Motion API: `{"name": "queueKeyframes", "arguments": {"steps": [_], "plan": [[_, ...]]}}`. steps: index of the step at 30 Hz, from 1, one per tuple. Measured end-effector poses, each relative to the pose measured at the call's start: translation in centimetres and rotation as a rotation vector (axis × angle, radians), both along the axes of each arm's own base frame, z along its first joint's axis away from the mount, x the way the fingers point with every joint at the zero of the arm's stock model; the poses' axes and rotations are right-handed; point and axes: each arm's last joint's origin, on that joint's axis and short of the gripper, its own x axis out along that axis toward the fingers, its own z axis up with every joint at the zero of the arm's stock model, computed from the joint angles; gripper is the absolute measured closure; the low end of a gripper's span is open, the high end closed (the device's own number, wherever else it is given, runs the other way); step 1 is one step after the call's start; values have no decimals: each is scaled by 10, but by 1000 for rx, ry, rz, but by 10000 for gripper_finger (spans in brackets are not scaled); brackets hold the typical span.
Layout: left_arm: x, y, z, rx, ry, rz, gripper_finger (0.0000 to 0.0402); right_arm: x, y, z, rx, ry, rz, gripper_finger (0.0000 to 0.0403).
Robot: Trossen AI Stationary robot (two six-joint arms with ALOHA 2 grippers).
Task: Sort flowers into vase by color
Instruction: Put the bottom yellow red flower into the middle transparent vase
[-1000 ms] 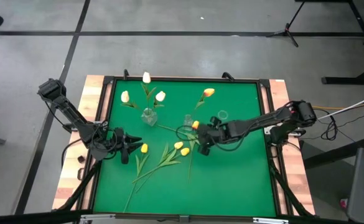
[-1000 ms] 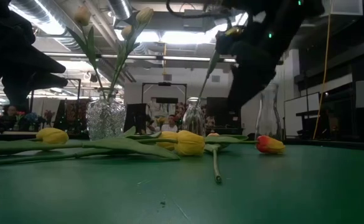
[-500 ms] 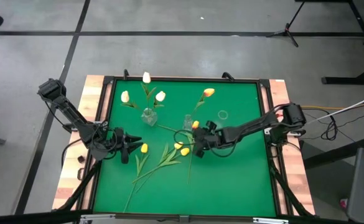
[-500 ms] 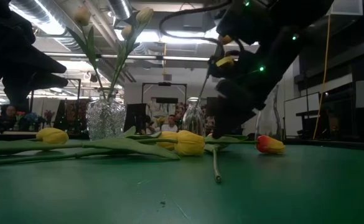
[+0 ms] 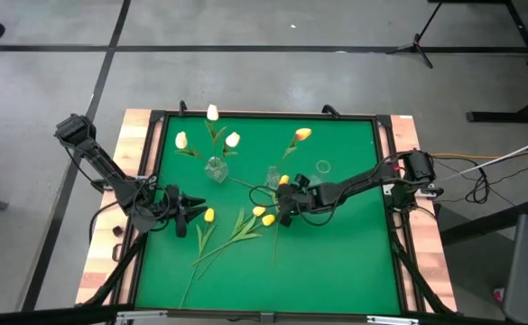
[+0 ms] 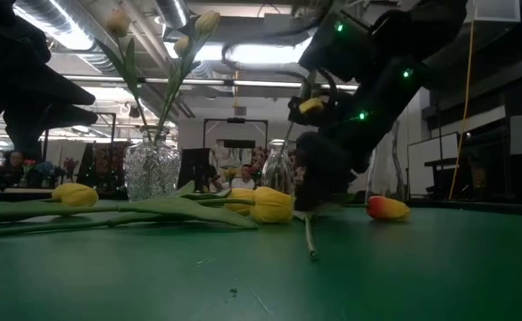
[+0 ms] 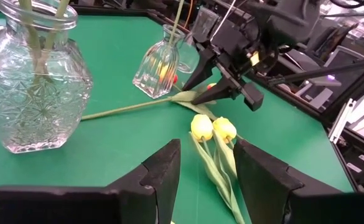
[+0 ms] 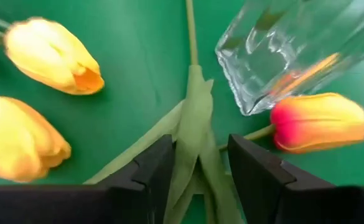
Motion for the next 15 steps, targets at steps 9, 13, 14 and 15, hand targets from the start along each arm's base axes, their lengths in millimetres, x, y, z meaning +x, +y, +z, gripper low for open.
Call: {"name": "queueKeyframes", "arguments": {"steps": [9,13,14,15], "plan": [[0,0,0,-2,0,-2,254,1,0,-4,22,10,-15,327],[0,0,0,-2,0,-3,254,5,1,1,45,15,17,388],[0,0,0,-2,1,-4,254,6,2,3,44,25,29,392],[0,0,0,-2,0,-4,254,8,2,6,44,35,33,391]]}}
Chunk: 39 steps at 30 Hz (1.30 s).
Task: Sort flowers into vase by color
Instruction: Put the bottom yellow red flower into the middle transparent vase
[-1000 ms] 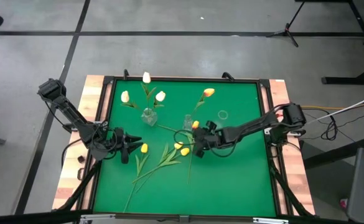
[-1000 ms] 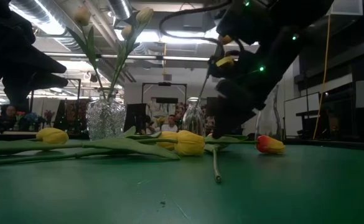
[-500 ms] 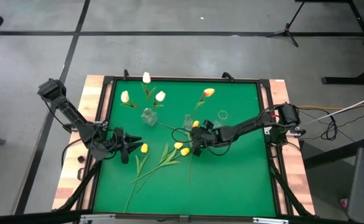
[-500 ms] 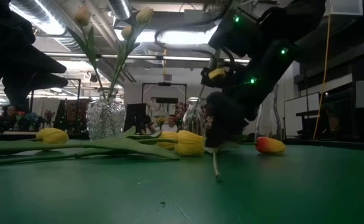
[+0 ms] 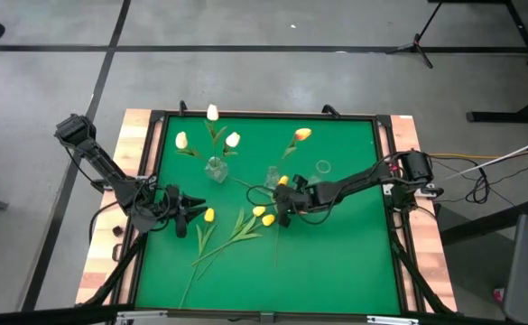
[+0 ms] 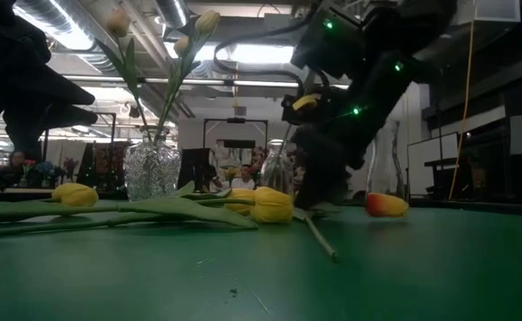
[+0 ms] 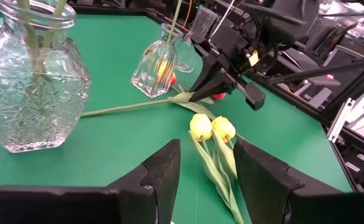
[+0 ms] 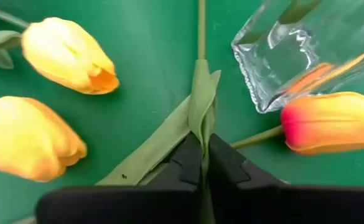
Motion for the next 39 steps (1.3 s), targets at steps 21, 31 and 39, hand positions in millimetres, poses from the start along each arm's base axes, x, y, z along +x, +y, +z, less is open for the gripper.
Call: {"name": "queueKeyframes", "arguments": {"steps": [21,31,39], "plan": [[0,0,0,3,1,-1,254,5,24,130,-78,414,146,386],[0,0,0,2,1,0,254,-17,37,224,-324,398,167,387],[0,0,0,-18,-5,0,254,-18,26,246,-562,430,313,392]]}}
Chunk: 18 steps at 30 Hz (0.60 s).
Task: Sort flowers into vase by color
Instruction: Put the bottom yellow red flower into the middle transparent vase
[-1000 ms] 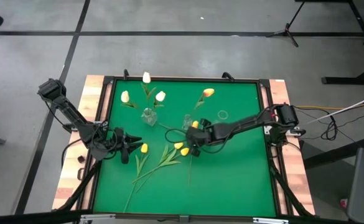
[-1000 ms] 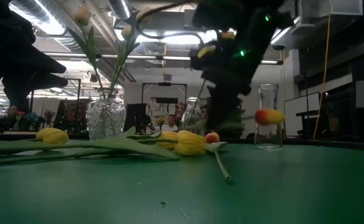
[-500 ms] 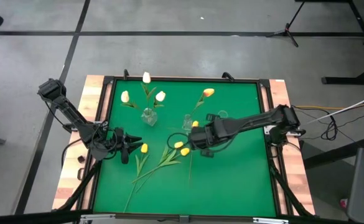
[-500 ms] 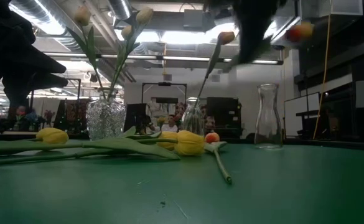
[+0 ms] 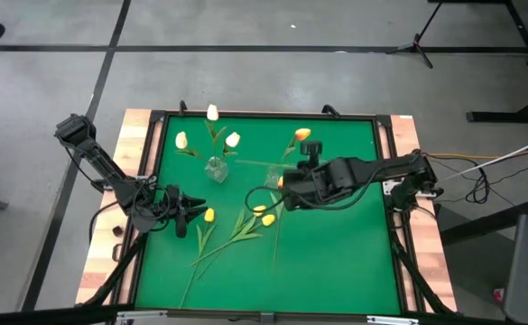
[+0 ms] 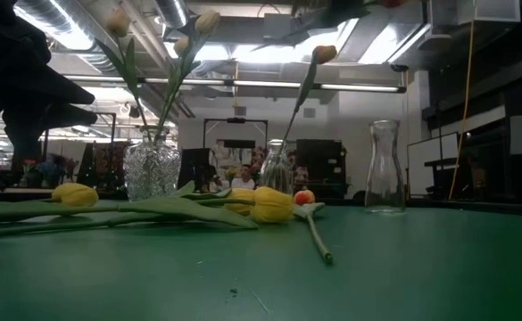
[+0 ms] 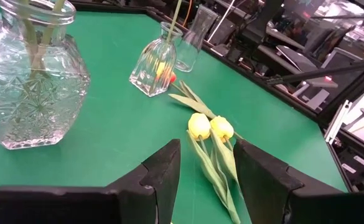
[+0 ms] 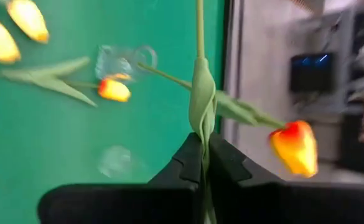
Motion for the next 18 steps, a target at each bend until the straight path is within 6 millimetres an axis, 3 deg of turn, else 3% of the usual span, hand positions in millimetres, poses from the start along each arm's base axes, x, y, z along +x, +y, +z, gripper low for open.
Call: {"name": "queueKeyframes", "arguments": {"steps": [8,18], "plan": [[0,0,0,-2,-1,0,254,0,-2,1,-158,238,298,388],[0,0,0,-3,-1,0,254,0,-8,8,-577,450,392,384]]}}
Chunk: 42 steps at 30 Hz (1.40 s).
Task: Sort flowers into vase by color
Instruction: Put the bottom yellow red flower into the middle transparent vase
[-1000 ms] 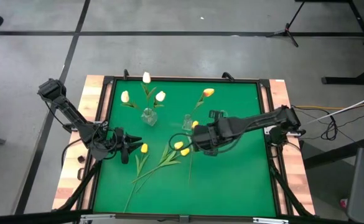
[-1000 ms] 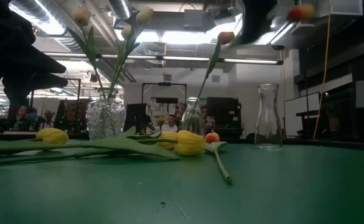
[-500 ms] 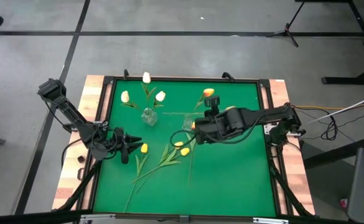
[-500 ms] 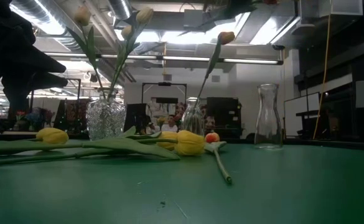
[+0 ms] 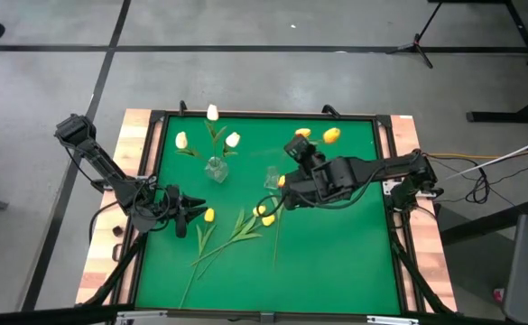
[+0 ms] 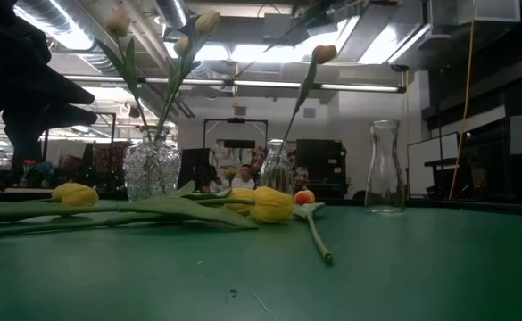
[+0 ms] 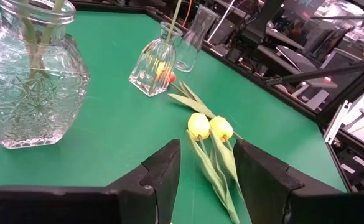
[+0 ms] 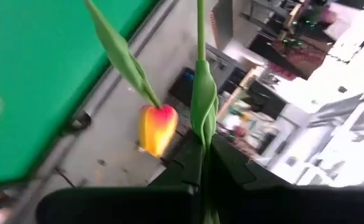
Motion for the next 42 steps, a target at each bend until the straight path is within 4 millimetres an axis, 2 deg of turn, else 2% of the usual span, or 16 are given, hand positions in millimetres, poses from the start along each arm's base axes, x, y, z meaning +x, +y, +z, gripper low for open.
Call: {"name": "queueKeyframes", "arguments": {"steps": [7,17,42], "plan": [[0,0,0,1,1,0,254,0,0,0,-28,83,49,389],[0,0,0,3,3,0,254,0,2,-3,92,79,59,390],[0,1,0,17,-9,36,254,0,4,-3,108,100,81,391]]}}
